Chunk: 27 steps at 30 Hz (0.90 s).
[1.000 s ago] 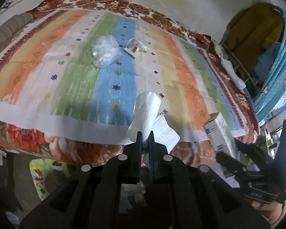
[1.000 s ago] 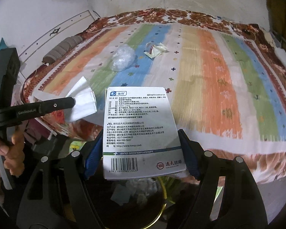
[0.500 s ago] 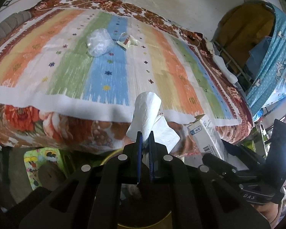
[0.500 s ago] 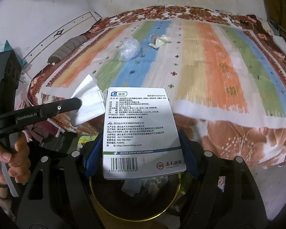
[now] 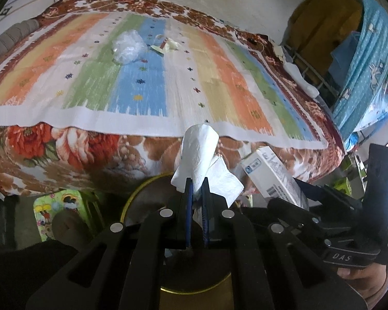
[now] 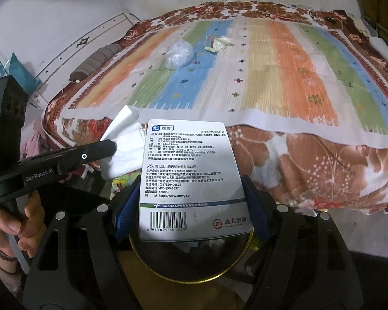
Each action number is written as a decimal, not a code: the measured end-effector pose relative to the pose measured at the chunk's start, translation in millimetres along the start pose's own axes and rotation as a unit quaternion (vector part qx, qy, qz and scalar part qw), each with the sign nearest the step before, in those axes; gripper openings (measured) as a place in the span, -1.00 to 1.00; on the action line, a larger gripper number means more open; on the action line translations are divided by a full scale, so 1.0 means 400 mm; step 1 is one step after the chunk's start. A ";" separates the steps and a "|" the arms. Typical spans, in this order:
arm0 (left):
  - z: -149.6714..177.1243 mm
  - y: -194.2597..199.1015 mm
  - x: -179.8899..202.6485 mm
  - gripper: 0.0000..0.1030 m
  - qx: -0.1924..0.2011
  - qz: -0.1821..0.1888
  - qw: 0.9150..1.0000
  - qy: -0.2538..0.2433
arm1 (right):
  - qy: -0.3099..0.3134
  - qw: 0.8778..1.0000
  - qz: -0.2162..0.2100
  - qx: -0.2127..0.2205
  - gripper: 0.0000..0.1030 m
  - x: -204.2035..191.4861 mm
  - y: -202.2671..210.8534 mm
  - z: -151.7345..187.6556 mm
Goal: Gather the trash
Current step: 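Lift the tissue and medicine box with both grippers and carry them over the bin, then open both grippers over the bin to drop the tissue and medicine box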
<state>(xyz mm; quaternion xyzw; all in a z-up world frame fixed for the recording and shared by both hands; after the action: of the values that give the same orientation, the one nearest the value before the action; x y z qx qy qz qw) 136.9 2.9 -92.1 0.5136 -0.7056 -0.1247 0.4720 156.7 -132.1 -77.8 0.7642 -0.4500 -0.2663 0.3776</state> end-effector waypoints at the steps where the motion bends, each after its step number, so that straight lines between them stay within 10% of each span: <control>1: 0.010 -0.001 0.001 -0.89 -0.002 -0.002 1.000 -0.001 | 0.001 1.000 0.001 -0.002 0.35 -0.001 -0.002 0.005; 23: 0.135 -0.093 -0.082 -0.88 -0.082 -0.064 0.993 0.062 | -0.019 0.993 0.002 -0.120 0.34 -0.002 -0.135 0.108; 27: 0.127 -0.107 -0.107 0.15 -0.078 -0.066 0.991 0.090 | -0.046 0.989 -0.012 -0.138 0.55 0.005 -0.162 0.113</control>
<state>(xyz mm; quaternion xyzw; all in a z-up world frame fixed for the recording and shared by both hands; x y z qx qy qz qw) 123.8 4.3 -170.0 0.5296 -0.6128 -0.1636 0.5633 155.4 -129.1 -156.6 0.6970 -0.4164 -0.3651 0.4556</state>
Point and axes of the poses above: each gripper's, at about its wrist camera, not at the fingertips, and y roughly against the way its jaws point, x to its right, z to its underside, the point moved 8 cm from there along -y, roughly the way its jaws point, and after that the axes turned 13 degrees about z, right-handed, at the moved point
